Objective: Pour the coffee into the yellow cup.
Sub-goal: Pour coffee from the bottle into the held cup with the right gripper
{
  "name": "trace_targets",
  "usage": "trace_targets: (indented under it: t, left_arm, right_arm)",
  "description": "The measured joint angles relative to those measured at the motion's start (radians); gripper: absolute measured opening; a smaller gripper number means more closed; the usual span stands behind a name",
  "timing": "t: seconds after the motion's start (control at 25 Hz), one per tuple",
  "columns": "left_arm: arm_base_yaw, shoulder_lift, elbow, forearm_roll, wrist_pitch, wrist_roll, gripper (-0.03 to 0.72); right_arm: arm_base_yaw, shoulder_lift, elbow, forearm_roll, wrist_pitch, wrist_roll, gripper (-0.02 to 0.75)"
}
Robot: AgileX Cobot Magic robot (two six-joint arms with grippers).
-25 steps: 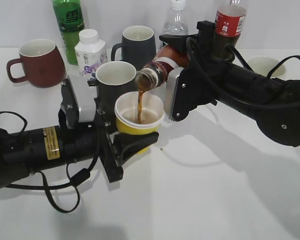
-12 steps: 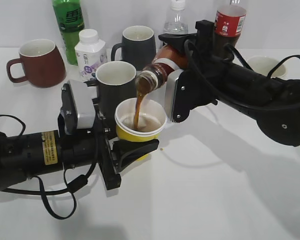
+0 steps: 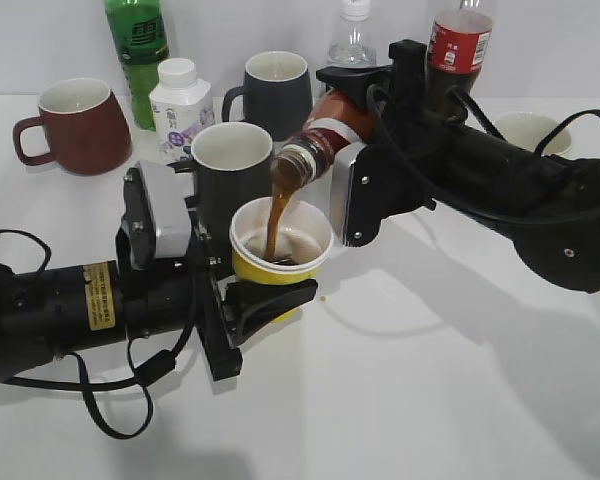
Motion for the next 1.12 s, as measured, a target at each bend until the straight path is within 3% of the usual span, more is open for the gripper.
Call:
trace_targets:
  t: [1.12]
  left_arm:
    - [0.000, 0.000, 0.002, -0.018, 0.003, 0.000, 0.387]
  right_arm:
    - [0.000, -0.002, 0.000, -0.011, -0.006, -0.050, 0.501]
